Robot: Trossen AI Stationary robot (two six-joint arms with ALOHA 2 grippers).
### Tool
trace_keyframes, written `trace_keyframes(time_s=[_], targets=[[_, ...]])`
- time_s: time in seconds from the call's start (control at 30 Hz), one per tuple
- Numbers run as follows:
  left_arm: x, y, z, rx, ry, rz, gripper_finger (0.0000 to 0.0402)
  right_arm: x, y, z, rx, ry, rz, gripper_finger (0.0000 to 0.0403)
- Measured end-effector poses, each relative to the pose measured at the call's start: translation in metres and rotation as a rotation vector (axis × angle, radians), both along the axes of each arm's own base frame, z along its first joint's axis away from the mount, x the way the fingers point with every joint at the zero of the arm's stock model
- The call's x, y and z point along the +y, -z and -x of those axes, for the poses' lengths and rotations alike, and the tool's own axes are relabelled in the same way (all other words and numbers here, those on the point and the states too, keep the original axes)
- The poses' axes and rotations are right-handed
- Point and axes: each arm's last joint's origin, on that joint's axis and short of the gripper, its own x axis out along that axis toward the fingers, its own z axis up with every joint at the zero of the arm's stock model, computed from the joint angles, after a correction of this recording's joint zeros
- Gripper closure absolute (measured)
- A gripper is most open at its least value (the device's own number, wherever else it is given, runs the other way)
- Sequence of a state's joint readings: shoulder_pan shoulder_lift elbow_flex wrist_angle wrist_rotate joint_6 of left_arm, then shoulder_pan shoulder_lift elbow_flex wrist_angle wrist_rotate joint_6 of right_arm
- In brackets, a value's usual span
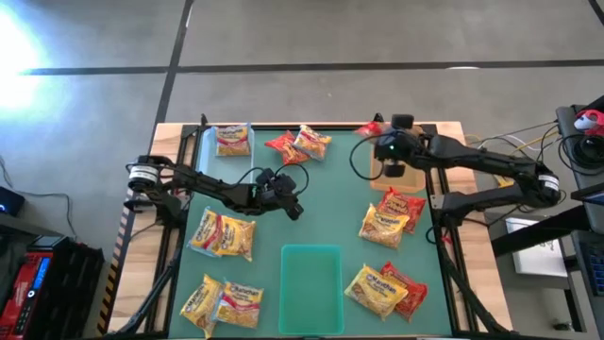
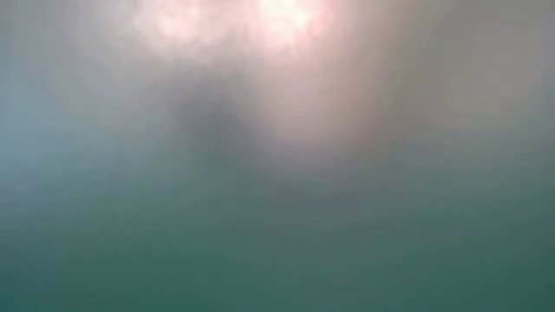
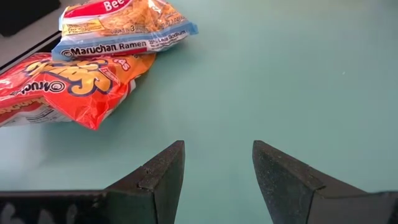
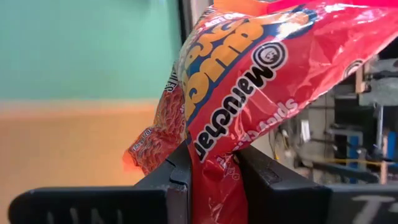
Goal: Sort Maruchan noodles
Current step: Put the red noodle pack into the orange bin
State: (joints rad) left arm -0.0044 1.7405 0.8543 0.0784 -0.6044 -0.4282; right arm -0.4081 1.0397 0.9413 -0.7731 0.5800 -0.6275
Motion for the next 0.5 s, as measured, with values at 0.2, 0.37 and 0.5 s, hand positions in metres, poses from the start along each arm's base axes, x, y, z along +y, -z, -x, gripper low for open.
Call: trace_keyframes(time_s=[0.2,0.37,0.5], targets=[[0.0,0.0,0.0,0.002,0.0,0.0,0.0228,-0.01,0.008,0.017,0.157,0.049,-0.057,0.0335],[0.0,0.0,0.0,0.001,-0.008,-0.009,0.0228,-0.019,0.009,0.022,0.13,0.119,-0.083,0.0335],[0.0,0.0,0.0,0.0,-0.008,-0.013,0.0228,-0.022,0.012,0.022,0.09,0.13,-0.147,0.0335]])
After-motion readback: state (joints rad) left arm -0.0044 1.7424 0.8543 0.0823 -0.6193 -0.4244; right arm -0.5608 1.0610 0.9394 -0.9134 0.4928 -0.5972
